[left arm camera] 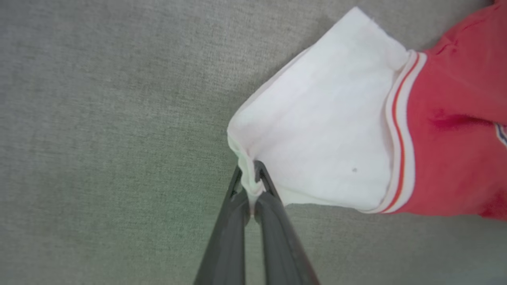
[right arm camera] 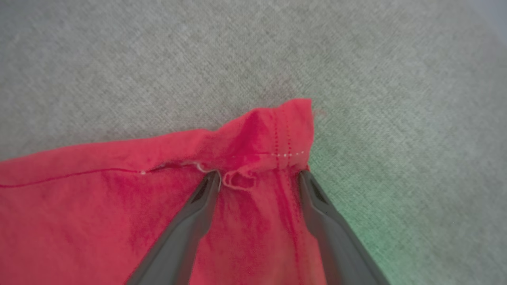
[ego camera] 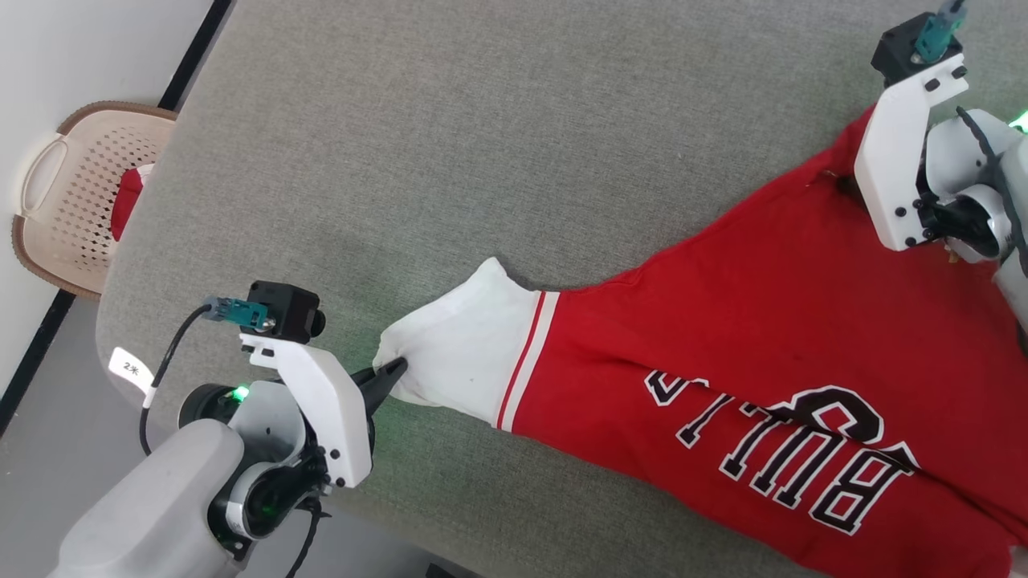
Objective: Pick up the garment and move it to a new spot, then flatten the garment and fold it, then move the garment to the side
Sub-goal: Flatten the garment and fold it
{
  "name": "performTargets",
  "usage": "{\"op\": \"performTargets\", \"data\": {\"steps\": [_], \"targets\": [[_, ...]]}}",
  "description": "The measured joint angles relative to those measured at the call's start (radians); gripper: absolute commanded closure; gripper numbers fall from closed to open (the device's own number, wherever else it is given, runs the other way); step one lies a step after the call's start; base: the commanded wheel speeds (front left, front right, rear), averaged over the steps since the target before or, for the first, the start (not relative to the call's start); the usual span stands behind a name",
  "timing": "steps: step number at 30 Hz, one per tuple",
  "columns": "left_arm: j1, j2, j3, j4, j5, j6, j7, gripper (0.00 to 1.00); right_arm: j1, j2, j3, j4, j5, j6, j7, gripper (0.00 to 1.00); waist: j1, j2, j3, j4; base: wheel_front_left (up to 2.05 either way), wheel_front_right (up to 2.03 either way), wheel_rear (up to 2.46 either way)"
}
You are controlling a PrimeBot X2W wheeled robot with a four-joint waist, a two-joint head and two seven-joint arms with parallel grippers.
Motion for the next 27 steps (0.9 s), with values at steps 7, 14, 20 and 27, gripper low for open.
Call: {"op": "performTargets", "data": {"steps": [7,14,20,27], "targets": [[-0.031,0.016,0.009,0.032,-0.003,-0.003,0.019,1.00,-0.023,-0.006,0.050,0.054,0.083,0.002,-0.052,1.00,0.0000,0.0000,-0.023,-0.023,0.00,0.00,0.00],[-0.122,0.111,0.050,0.016,0.000,0.007,0.083,1.00,-0.021,-0.064,0.081,-0.001,0.153,0.002,-0.119,1.00,0.0000,0.0000,-0.077,-0.089,0.00,0.00,0.00],[-0.263,0.181,0.079,0.009,0.040,0.011,0.154,1.00,-0.027,-0.090,0.047,-0.086,0.180,0.002,-0.169,1.00,0.0000,0.0000,-0.135,-0.165,0.00,0.00,0.00],[-0.455,0.197,0.095,0.041,0.101,-0.008,0.200,1.00,-0.045,-0.109,-0.045,-0.167,0.171,0.002,-0.199,1.00,0.0000,-0.0001,-0.204,-0.261,0.00,0.00,0.00]]}}
